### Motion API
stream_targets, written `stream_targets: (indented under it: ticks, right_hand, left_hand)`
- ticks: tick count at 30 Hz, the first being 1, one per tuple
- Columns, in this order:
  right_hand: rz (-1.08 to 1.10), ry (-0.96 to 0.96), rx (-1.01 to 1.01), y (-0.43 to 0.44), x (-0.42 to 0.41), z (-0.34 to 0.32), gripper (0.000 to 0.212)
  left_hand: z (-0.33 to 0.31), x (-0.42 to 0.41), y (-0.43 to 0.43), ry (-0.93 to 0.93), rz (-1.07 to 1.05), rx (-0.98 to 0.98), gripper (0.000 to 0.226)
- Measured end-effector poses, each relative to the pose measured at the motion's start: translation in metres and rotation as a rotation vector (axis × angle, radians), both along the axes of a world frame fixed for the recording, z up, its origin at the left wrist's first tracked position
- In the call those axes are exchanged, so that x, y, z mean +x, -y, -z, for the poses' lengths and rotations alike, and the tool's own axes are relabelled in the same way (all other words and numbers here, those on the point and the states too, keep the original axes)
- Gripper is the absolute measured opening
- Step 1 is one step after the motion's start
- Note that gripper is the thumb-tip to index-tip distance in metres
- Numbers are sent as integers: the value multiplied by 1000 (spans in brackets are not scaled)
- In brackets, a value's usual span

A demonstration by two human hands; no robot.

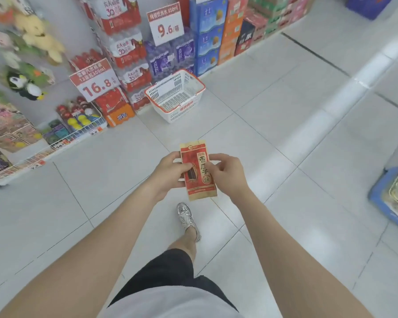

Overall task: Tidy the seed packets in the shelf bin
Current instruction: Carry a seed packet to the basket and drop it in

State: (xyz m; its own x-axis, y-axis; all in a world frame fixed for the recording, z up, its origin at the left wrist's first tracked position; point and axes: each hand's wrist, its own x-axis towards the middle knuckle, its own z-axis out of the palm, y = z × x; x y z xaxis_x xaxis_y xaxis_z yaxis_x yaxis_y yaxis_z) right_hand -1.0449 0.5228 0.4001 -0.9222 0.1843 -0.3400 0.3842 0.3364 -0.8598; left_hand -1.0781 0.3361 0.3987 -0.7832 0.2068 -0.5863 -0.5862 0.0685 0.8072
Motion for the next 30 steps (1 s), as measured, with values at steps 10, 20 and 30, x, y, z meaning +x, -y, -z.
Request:
stream_targets:
  ticks: [10, 20, 30]
  right_hand:
    - [-243, 198, -98, -55, -271, 6, 23]
    - [-288, 95, 66, -95, -577, 31, 29]
    - [-676, 141, 233, -9, -832, 105, 30]
  left_hand:
    - [-5, -260, -38, -6, -154, -11, 24]
    - [2, -530, -71, -82, 13, -280, 14]
    - [83, -710, -4, -58, -170, -739, 23]
